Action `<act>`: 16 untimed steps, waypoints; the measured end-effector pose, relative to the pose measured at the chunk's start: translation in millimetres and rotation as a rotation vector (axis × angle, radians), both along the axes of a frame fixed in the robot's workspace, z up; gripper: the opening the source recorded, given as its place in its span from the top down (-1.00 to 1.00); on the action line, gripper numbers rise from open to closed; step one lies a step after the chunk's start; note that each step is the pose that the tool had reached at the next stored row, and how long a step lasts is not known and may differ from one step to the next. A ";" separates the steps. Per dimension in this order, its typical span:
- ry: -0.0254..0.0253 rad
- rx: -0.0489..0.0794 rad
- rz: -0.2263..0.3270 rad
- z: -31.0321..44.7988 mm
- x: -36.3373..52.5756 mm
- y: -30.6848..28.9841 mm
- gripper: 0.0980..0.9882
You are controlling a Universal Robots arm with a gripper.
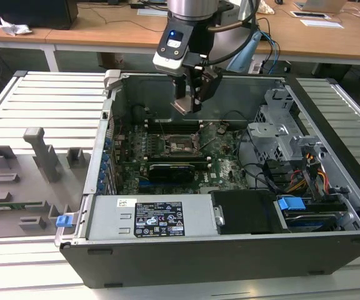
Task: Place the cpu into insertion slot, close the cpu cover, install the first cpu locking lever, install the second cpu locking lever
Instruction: 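Place the cpu into insertion slot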
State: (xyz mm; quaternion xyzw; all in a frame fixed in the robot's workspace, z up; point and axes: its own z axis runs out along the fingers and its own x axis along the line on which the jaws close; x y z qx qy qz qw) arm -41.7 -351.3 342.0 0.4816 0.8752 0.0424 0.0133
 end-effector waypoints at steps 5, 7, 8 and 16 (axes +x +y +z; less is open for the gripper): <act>0.0001 0.000 -0.079 -2.8 0.0 0.0 0.03; 0.0001 0.000 -0.101 -3.4 0.0 0.0 0.03; 0.0002 0.000 -0.114 -3.7 0.0 0.0 0.03; 0.0001 0.000 -0.212 -6.3 -0.1 0.0 0.03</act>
